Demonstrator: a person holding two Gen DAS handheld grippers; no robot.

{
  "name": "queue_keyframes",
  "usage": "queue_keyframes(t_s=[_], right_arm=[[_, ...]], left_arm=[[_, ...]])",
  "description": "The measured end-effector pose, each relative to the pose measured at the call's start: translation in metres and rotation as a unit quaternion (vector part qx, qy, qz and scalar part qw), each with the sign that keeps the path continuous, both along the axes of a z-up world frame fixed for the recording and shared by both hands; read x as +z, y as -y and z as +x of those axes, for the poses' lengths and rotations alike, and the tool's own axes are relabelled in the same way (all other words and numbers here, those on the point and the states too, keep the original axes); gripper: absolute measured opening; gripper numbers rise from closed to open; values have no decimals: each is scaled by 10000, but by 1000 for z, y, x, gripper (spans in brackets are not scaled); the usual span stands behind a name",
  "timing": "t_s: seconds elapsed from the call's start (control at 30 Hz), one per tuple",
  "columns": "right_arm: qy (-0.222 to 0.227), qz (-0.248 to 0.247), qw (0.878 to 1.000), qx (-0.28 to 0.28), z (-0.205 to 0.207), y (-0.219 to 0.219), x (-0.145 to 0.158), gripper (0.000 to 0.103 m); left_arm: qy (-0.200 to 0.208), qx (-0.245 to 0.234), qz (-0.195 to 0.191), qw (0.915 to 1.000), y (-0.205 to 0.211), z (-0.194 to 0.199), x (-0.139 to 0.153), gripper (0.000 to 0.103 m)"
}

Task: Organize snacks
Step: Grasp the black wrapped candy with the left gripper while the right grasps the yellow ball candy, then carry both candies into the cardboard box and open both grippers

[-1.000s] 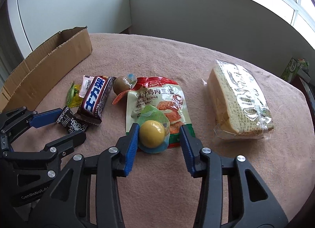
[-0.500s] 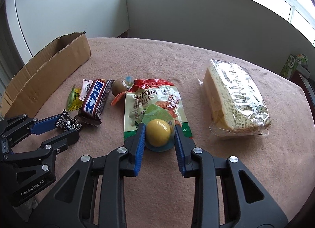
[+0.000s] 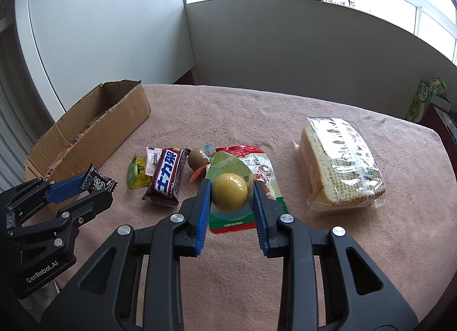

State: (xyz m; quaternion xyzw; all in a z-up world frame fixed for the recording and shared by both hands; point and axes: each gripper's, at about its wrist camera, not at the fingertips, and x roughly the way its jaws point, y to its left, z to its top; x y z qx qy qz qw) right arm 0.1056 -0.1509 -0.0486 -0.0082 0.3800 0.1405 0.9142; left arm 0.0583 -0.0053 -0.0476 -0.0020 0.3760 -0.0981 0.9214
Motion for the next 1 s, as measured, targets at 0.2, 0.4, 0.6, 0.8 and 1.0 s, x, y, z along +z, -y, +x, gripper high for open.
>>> queue_keyframes(t_s=[0.2, 0.4, 0.6, 0.8, 1.0], right_arm=[[195, 121, 9996, 134, -3, -18, 17, 29], [333, 244, 9988, 279, -2, -42, 27, 29], [408, 388, 9972, 485, 3, -74, 36, 29], [480, 512, 9948, 735, 7, -113, 42, 30], [411, 704, 9924, 918, 16, -147, 41, 30]], left_arm=[[311, 147, -45, 9994, -16, -9, 17, 35], [463, 420, -82, 9980, -39, -14, 23, 35], [529, 763, -150, 9956, -70, -17, 23, 35], [633, 1096, -176, 9918, -98, -19, 28, 35], [625, 1402, -134, 9881, -124, -18, 23, 35]])
